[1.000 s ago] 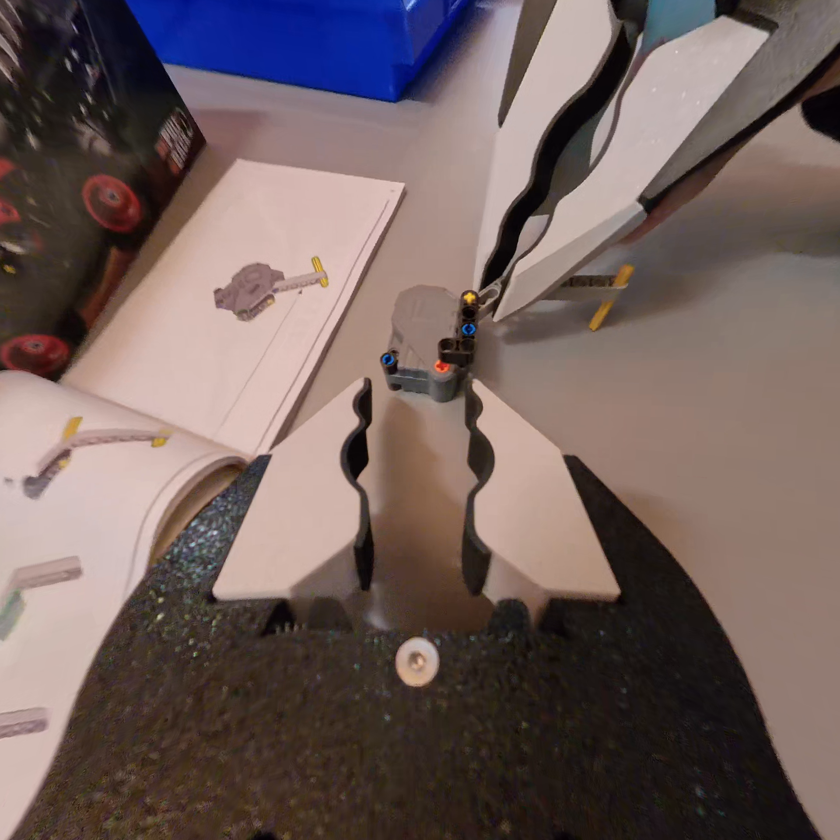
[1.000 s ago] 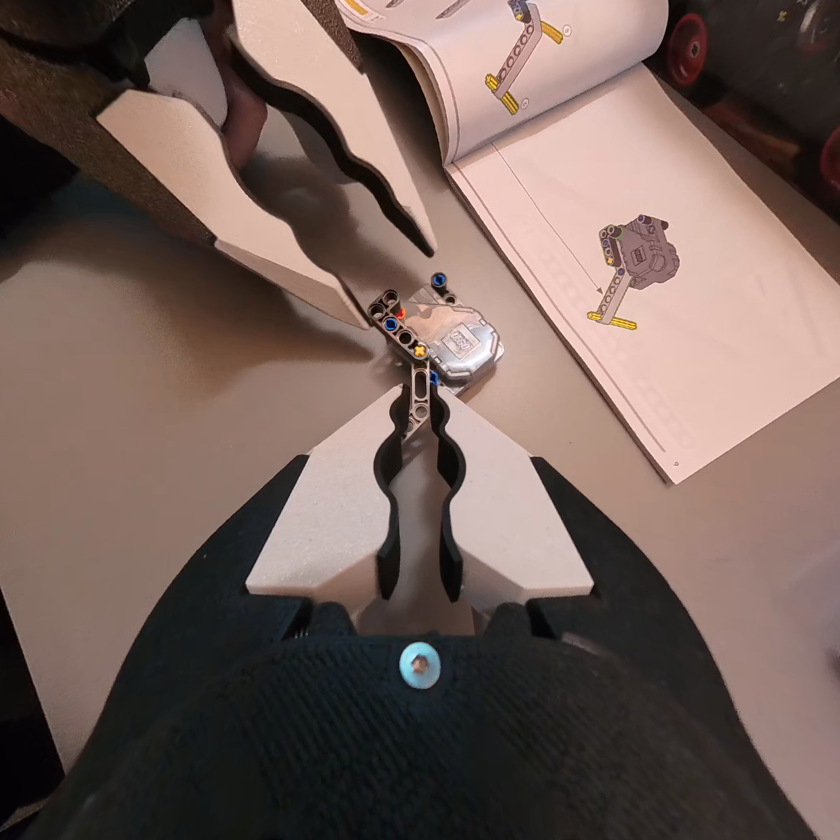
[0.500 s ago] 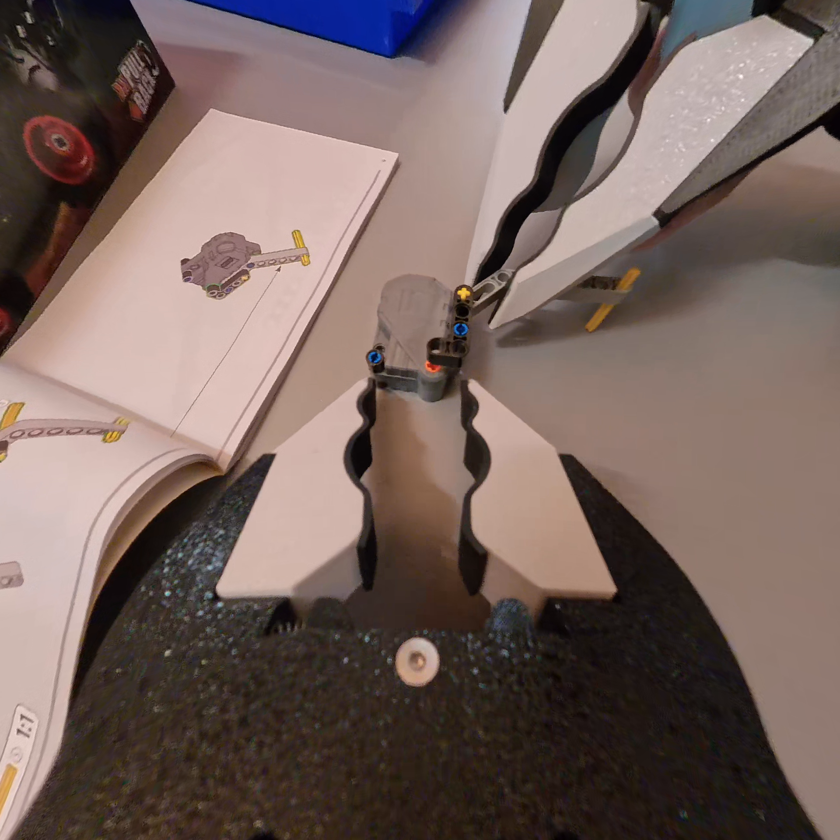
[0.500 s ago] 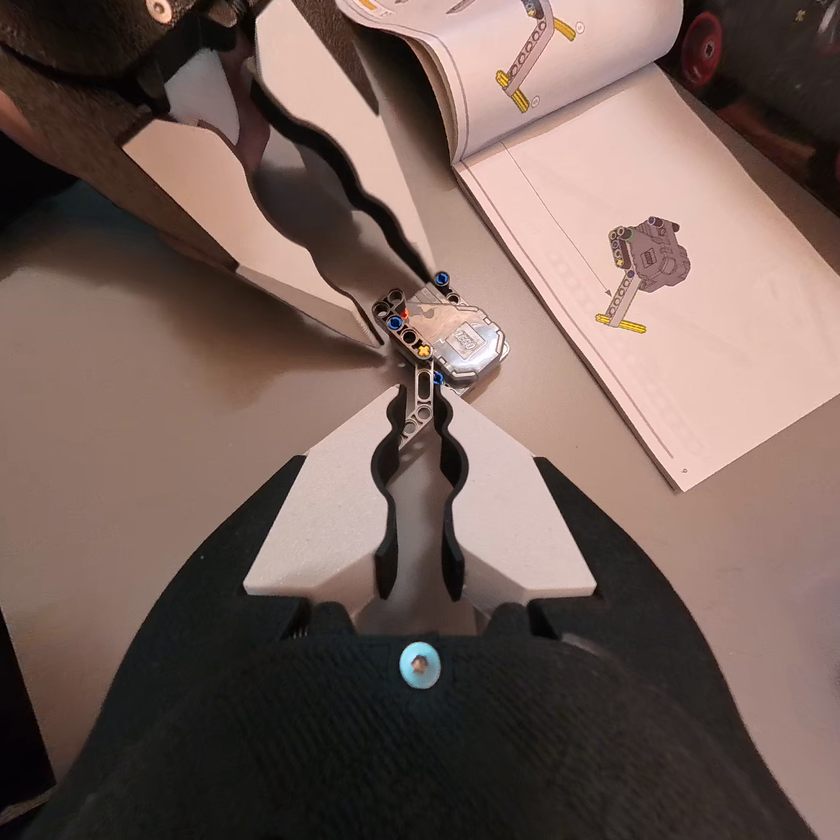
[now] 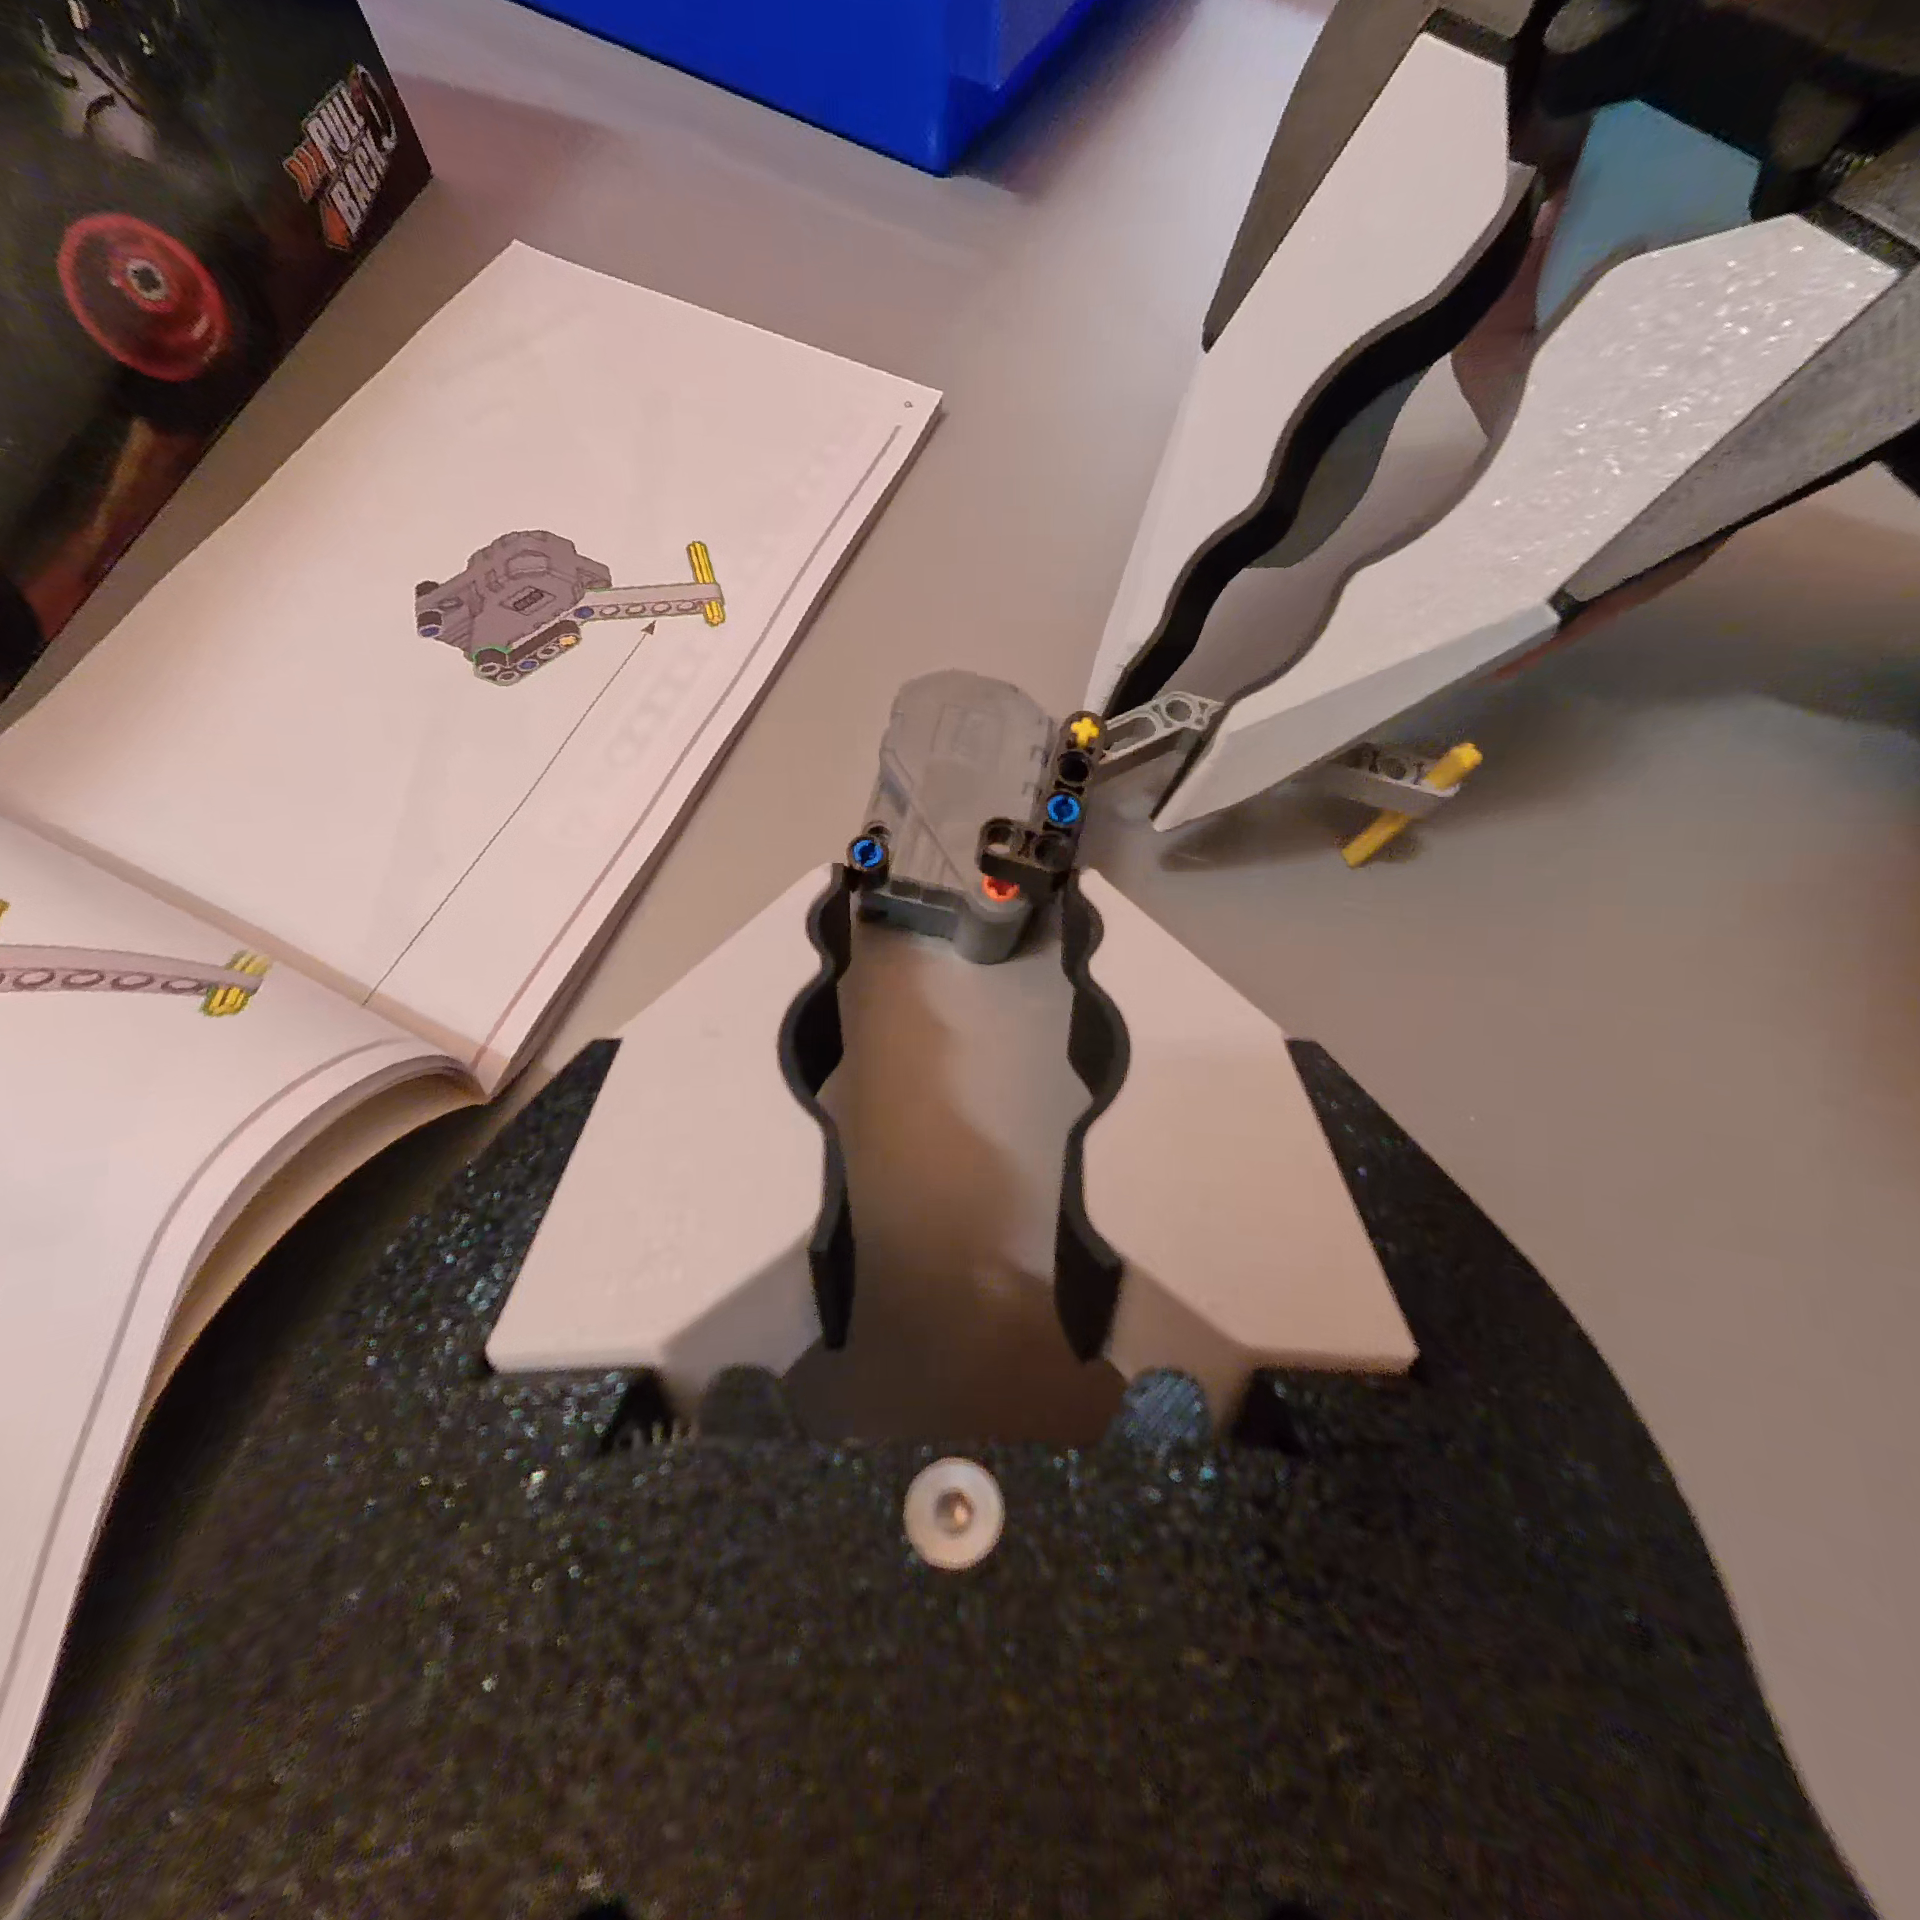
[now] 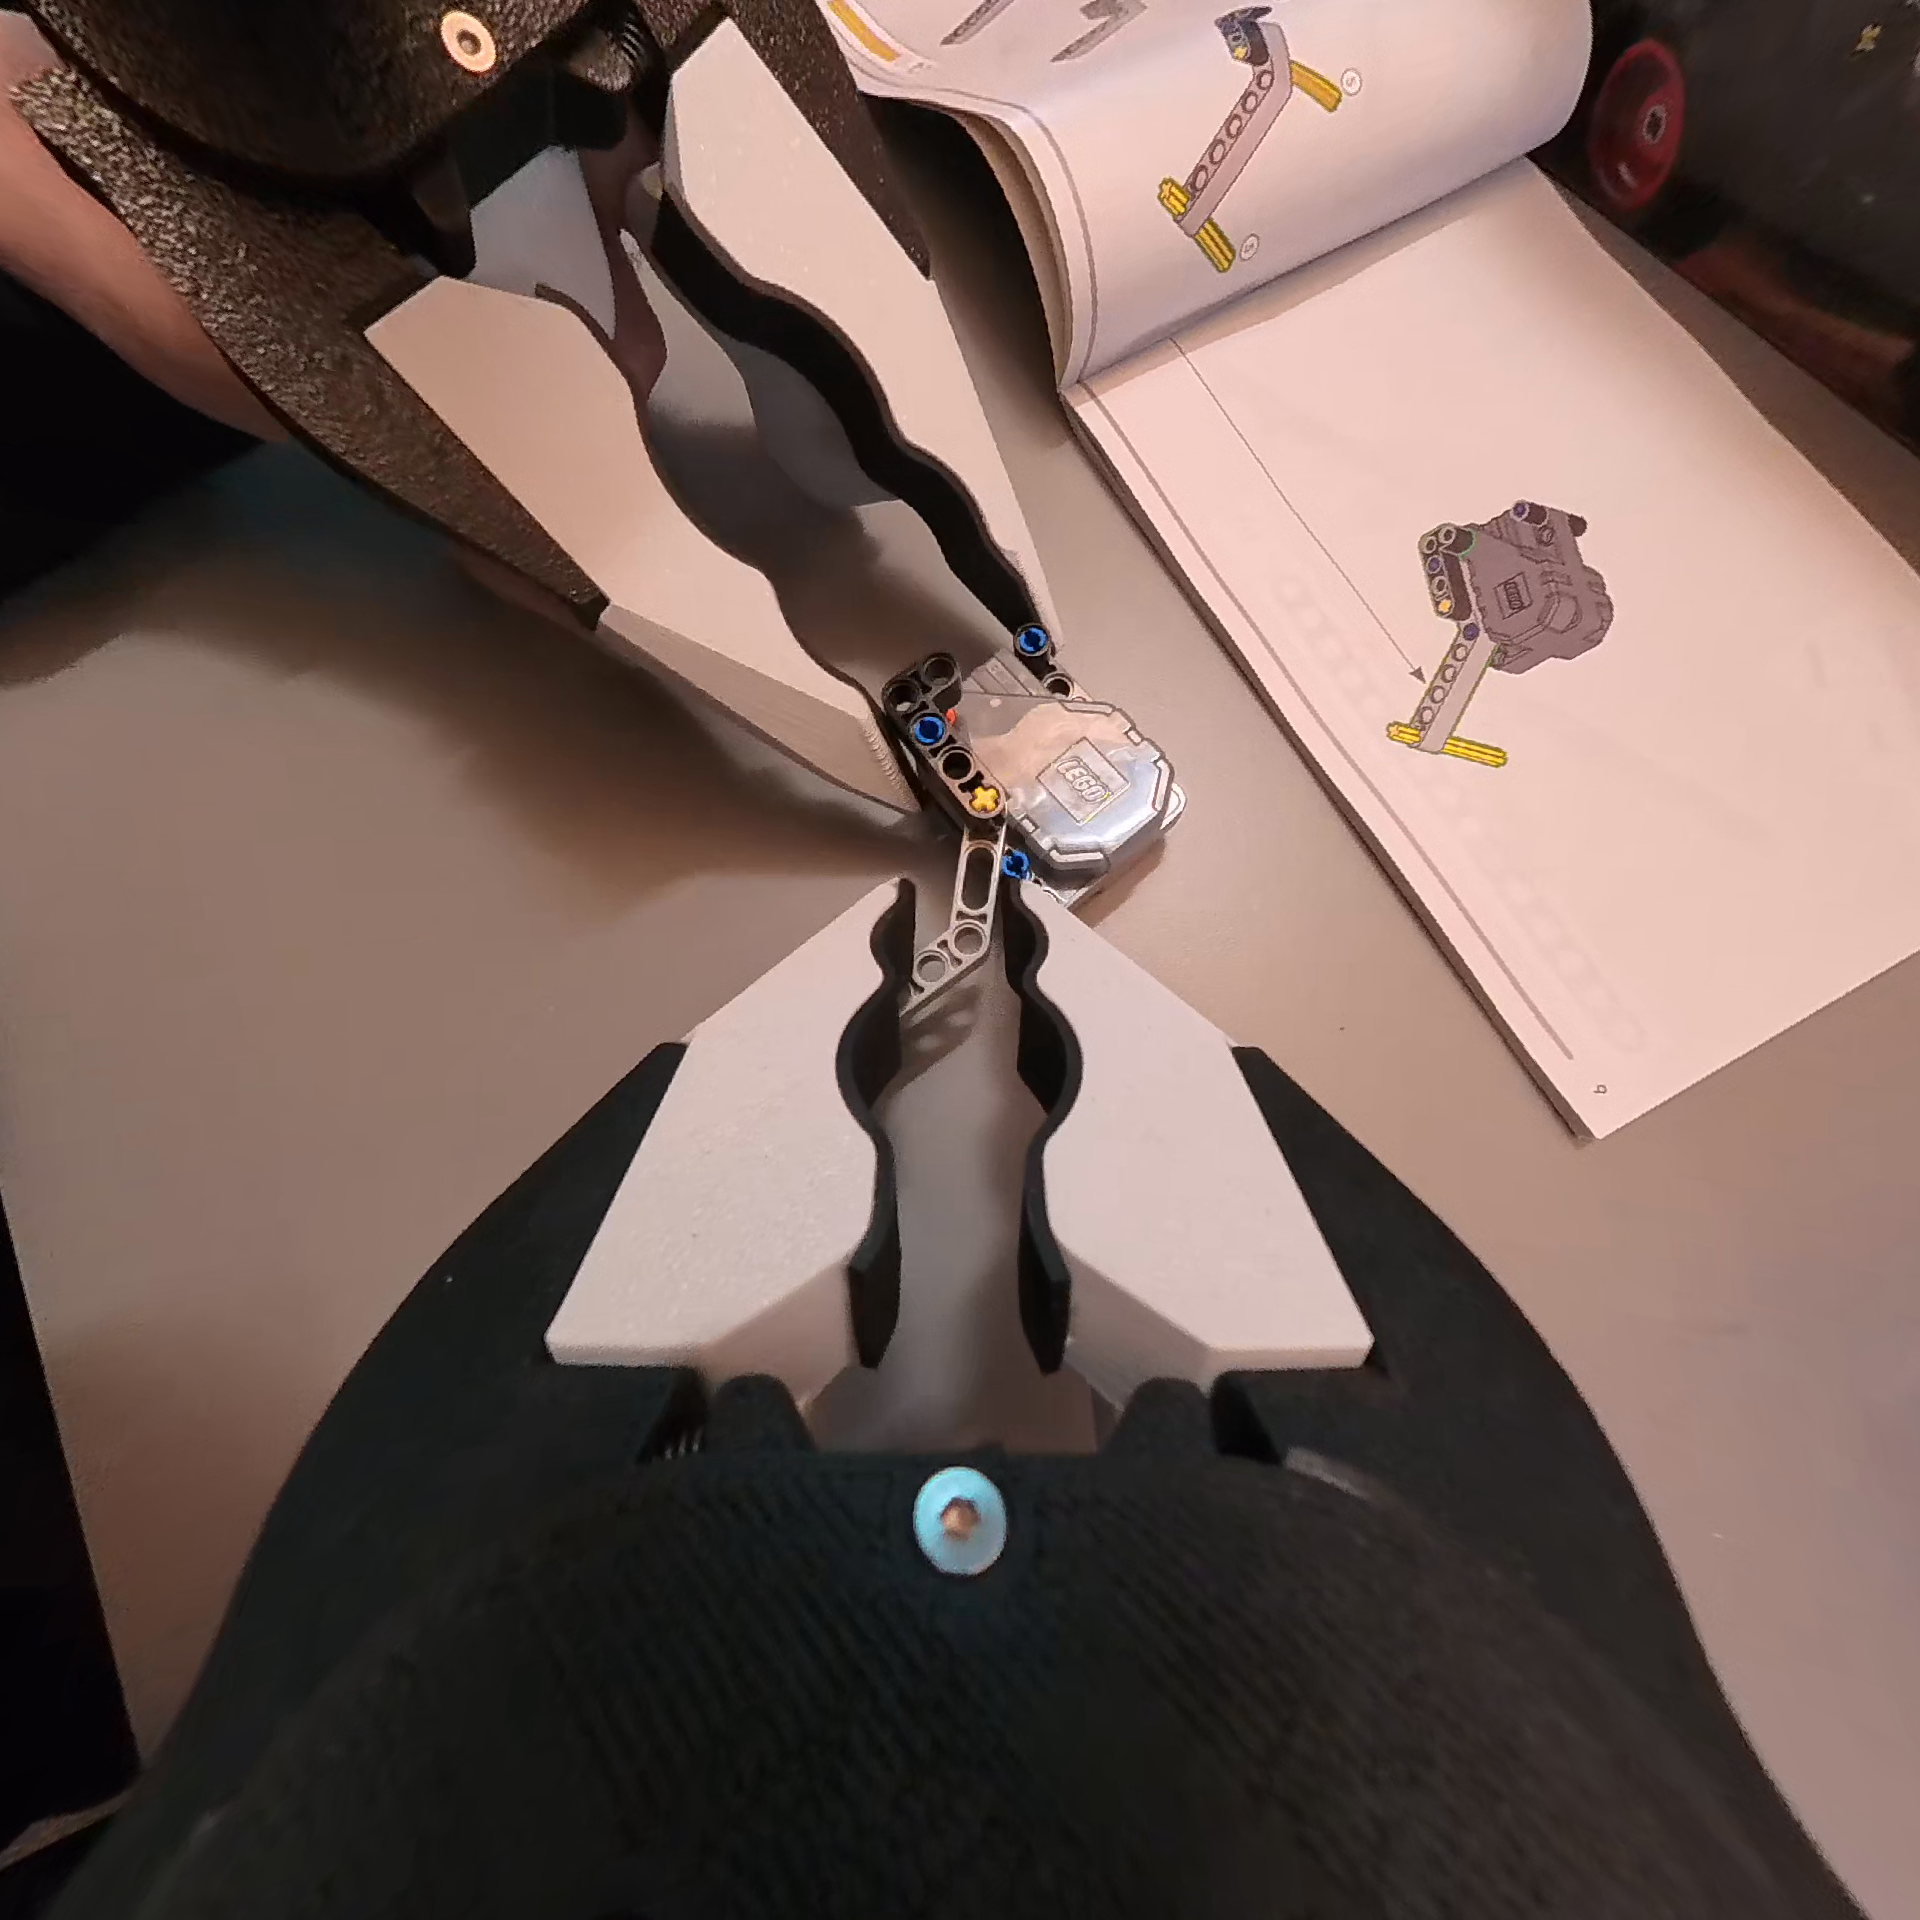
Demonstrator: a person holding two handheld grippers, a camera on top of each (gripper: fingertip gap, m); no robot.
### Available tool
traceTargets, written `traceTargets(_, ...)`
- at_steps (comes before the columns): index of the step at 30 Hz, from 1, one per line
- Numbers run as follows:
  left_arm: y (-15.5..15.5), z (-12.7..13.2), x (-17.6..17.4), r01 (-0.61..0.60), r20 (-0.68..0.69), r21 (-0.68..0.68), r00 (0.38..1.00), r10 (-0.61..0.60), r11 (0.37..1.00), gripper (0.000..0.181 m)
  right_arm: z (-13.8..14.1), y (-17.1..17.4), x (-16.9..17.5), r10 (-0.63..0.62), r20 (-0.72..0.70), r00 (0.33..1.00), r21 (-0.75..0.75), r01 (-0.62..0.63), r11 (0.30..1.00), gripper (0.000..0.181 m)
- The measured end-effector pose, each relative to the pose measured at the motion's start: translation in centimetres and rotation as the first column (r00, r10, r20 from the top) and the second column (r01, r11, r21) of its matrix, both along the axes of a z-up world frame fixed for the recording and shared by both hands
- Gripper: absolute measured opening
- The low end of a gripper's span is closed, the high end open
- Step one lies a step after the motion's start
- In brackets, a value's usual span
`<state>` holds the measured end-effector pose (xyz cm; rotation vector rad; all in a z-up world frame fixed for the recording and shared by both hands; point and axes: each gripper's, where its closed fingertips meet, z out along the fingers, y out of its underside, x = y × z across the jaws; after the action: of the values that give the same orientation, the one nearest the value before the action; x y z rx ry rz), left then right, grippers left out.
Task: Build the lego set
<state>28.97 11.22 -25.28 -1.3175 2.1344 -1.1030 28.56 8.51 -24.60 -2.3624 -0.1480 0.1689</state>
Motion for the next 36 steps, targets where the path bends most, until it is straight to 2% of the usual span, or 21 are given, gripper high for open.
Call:
traceTargets(7, -0.2, 0.0, -0.1, 0.004, 0.0, 0.003, 1.0, -0.004, 1.0, 0.037, 0.7, -0.5, 0.3, 0.003, -0.006, 1.0, 0.017, -0.003, 1.0, 0.031)
traceTargets(11, -0.2, 0.0, 0.0, 0.002, -0.001, 0.001, 1.0, -0.002, 1.0, 0.037, 1.4, -0.6, 0.9, -0.015, 0.019, 1.0, 0.053, 0.014, 0.999, 0.028)
traceTargets(16, -0.3, 0.0, -0.1, 0.0, -0.003, -0.001, 1.0, 0.0, 1.0, 0.037, 1.3, 0.2, 0.3, 0.052, 0.149, 0.988, 0.053, -0.06, 0.997, 0.023)
traceTargets(19, -0.4, -0.1, -0.2, 0.009, -0.004, 0.005, 1.0, -0.009, 1.0, 0.037, 2.0, 1.0, 0.6, 0.02, 0.2, 0.98, 0.093, -0.039, 0.995, 0.016)
traceTargets(24, -1.0, -0.7, -0.7, 0.051, -0.031, 0.047, 0.998, -0.049, 0.998, 0.048, 1.6, 0.8, 0.0, 0.117, 0.297, 0.948, 0.063, -0.141, 0.988, 0.014)
traceTargets(30, -1.3, -0.8, -0.8, 0.075, -0.038, 0.046, 0.997, -0.074, 0.996, 0.044, 1.6, 0.7, -0.7, 0.239, 0.37, 0.898, 0.059, -0.279, 0.958, 0.022)
traceTargets(33, -1.3, -1.0, -0.9, 0.083, -0.049, 0.042, 0.996, -0.081, 0.996, 0.038, 2.0, 0.8, -0.7, 0.269, 0.35, 0.897, 0.07, -0.312, 0.948, 0.005)
traceTargets(36, -1.3, -1.0, -1.0, 0.097, -0.046, 0.051, 0.994, -0.095, 0.994, 0.033, 2.0, 0.6, -0.9, 0.302, 0.331, 0.894, 0.074, -0.343, 0.936, 0.005)
